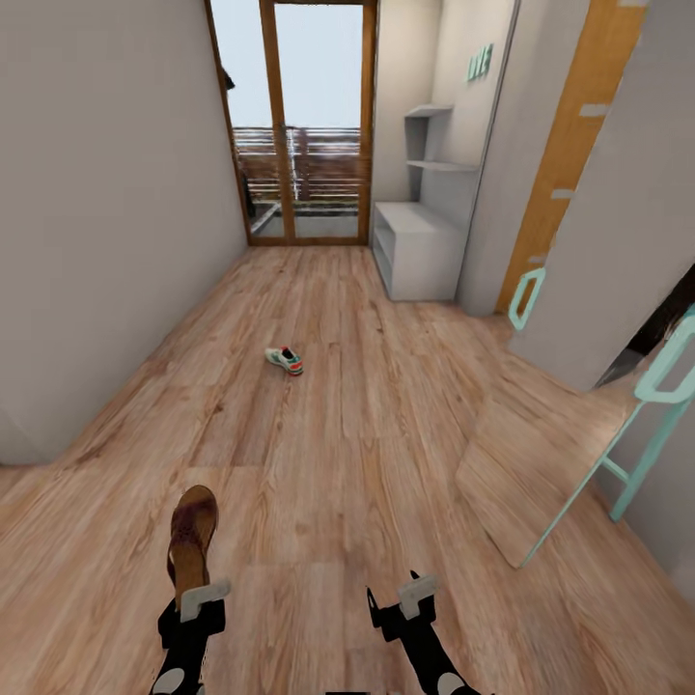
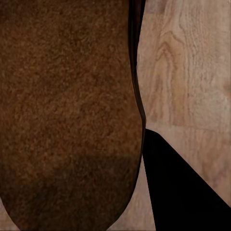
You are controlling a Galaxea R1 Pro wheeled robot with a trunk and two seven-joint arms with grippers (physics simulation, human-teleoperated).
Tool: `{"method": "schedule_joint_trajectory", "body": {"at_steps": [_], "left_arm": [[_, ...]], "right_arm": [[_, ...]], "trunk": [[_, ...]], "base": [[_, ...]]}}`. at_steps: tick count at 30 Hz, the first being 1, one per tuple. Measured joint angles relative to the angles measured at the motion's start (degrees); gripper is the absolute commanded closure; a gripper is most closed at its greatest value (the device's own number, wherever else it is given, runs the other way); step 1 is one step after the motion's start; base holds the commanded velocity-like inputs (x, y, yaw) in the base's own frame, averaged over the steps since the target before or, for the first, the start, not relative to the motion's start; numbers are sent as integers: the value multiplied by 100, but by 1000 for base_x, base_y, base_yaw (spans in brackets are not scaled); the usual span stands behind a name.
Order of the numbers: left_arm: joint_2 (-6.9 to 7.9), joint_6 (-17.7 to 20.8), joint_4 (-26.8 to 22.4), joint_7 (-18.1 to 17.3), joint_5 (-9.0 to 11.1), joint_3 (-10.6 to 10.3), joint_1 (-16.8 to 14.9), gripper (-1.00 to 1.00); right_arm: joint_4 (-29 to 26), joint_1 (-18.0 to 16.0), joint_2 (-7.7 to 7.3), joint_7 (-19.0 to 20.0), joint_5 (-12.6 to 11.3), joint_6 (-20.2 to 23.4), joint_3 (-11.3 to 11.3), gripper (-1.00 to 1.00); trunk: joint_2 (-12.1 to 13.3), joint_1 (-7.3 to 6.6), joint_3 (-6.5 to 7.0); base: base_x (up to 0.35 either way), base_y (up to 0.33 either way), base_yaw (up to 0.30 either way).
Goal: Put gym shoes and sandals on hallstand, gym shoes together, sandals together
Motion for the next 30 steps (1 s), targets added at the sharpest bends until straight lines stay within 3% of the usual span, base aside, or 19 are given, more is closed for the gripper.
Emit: {"method": "schedule_joint_trajectory", "body": {"at_steps": [30], "left_arm": [[-4,-3,-20,-11,7,0,1,100]], "right_arm": [[-5,0,-2,8,7,4,13,-100]], "trunk": [[0,0,0]], "base": [[300,183,0]]}}
